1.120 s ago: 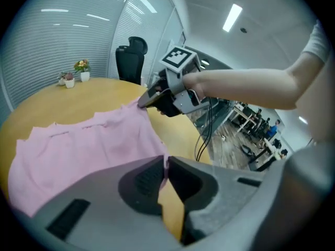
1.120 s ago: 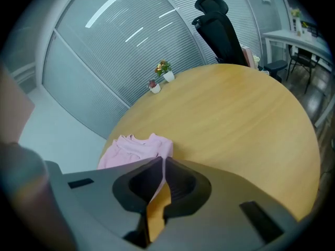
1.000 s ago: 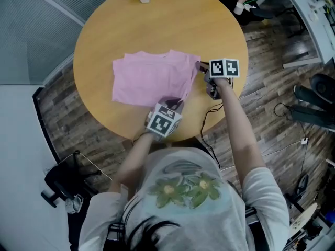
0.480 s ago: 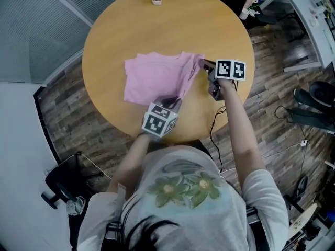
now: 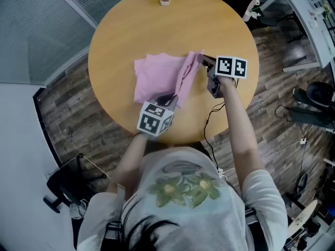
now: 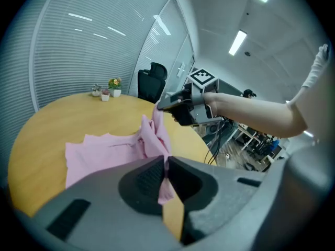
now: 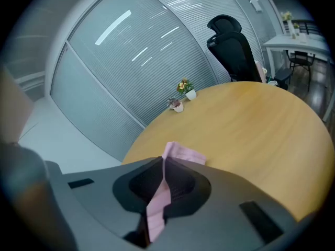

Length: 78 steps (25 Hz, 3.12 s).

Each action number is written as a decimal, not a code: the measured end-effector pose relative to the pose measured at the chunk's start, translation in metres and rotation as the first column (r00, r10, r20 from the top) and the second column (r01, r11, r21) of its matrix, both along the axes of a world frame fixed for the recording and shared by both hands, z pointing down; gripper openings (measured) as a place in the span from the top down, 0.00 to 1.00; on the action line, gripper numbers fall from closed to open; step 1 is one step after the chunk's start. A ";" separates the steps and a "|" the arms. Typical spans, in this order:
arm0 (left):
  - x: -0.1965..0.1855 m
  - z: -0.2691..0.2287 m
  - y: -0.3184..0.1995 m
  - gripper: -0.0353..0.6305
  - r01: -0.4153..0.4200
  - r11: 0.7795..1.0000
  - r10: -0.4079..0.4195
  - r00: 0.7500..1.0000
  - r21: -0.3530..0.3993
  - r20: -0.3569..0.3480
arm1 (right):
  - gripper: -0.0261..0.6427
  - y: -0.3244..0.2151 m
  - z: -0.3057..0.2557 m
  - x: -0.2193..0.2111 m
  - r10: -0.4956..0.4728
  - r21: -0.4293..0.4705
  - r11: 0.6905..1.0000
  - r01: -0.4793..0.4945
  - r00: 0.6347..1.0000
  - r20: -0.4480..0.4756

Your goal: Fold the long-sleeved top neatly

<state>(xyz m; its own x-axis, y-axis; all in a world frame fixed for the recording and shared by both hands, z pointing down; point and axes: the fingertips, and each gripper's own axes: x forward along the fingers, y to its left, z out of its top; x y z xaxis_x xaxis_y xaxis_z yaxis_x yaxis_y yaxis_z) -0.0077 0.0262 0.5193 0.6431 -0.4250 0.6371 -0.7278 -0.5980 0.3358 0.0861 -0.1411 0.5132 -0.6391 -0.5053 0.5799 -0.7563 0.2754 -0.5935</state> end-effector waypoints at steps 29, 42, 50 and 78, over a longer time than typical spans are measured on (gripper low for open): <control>-0.186 0.069 0.012 0.90 0.233 0.952 -0.232 0.972 -0.196 0.027 | 0.92 -0.007 0.058 -0.237 -0.274 -0.092 0.960 0.265 0.956 -0.101; -0.198 0.128 0.022 0.90 0.218 0.929 -0.194 0.975 -0.299 0.107 | 0.92 0.003 0.123 -0.271 -0.339 -0.124 0.941 0.315 0.887 -0.315; -0.194 0.142 0.022 0.90 0.153 0.947 -0.116 0.983 -0.283 0.141 | 0.92 0.008 0.139 -0.276 -0.387 -0.083 0.915 0.395 0.802 -0.454; -0.204 -0.001 -0.047 0.65 0.348 0.937 -0.350 0.934 -0.034 -0.078 | 0.69 0.056 -0.041 -0.178 -0.122 0.372 0.915 0.160 0.985 -0.123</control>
<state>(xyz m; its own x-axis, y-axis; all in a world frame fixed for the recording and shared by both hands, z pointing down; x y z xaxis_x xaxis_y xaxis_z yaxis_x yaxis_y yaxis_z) -0.2121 -0.0209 0.5187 0.5063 -0.6199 0.5995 -0.8593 -0.3038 0.4115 -0.0917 -0.0851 0.4719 -0.6712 -0.6077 0.4244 -0.7406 0.5731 -0.3508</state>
